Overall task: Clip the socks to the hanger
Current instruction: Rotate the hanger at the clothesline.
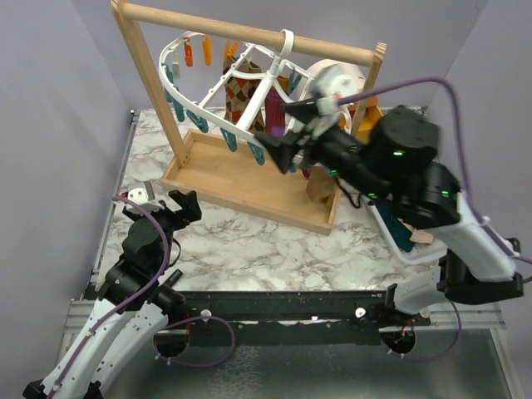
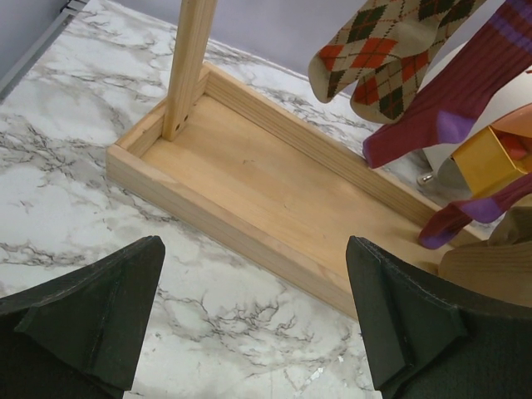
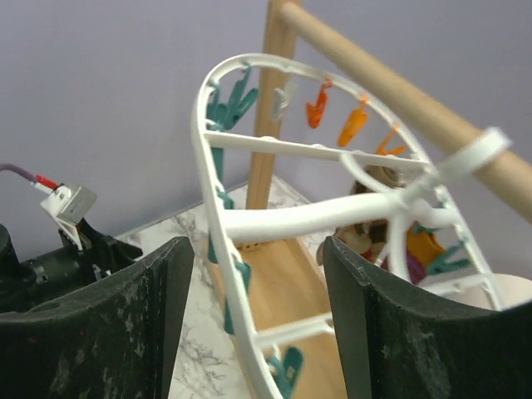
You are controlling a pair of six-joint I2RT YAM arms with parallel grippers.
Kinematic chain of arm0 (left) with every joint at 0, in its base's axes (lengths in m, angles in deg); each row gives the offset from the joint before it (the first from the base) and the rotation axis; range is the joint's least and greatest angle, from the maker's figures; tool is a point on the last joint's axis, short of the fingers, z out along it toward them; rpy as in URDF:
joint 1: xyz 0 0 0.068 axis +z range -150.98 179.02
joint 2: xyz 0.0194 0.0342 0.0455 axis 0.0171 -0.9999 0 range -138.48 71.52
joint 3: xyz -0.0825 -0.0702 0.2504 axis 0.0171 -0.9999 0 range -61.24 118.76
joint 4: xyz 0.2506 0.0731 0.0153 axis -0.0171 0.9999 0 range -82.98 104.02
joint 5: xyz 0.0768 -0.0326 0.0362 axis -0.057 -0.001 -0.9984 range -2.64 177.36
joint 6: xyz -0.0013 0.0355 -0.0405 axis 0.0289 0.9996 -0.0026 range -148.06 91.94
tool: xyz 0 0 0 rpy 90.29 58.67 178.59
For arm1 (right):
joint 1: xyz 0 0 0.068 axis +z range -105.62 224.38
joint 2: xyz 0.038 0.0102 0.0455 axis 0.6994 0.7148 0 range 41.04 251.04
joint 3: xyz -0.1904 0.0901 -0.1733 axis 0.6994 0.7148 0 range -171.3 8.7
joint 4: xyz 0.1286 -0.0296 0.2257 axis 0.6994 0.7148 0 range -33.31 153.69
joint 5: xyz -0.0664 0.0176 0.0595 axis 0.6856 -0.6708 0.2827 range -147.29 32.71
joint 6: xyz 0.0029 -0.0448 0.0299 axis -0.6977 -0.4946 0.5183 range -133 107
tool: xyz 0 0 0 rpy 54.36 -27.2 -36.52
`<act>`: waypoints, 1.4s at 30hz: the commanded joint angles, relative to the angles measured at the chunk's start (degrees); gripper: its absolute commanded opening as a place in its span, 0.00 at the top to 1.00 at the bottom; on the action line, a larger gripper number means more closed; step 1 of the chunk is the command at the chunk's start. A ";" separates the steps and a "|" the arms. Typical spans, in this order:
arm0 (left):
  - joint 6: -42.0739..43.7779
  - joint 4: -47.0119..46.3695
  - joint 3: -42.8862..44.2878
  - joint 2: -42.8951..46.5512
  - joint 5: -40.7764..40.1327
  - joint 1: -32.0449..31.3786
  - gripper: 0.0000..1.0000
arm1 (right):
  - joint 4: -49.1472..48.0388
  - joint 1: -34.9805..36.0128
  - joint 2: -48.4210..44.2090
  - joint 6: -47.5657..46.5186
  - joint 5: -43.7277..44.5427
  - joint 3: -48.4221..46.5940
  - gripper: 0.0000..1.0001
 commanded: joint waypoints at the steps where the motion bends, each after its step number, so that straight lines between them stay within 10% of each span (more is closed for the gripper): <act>1: -1.46 1.31 -0.68 0.94 2.10 0.07 0.01 | 1.88 0.11 7.95 -1.71 -5.37 -3.24 0.31; 20: -1.49 1.76 -1.38 1.35 2.19 0.07 0.01 | -5.36 0.05 -0.54 -11.00 11.48 17.27 0.58; 36: -1.11 0.23 -1.47 -0.59 3.05 0.07 0.01 | 1.17 0.05 -7.96 -0.99 3.97 12.50 0.28; 42: -1.11 0.50 -1.69 0.00 3.06 0.11 0.01 | -13.37 0.04 -10.73 3.36 2.86 13.21 0.28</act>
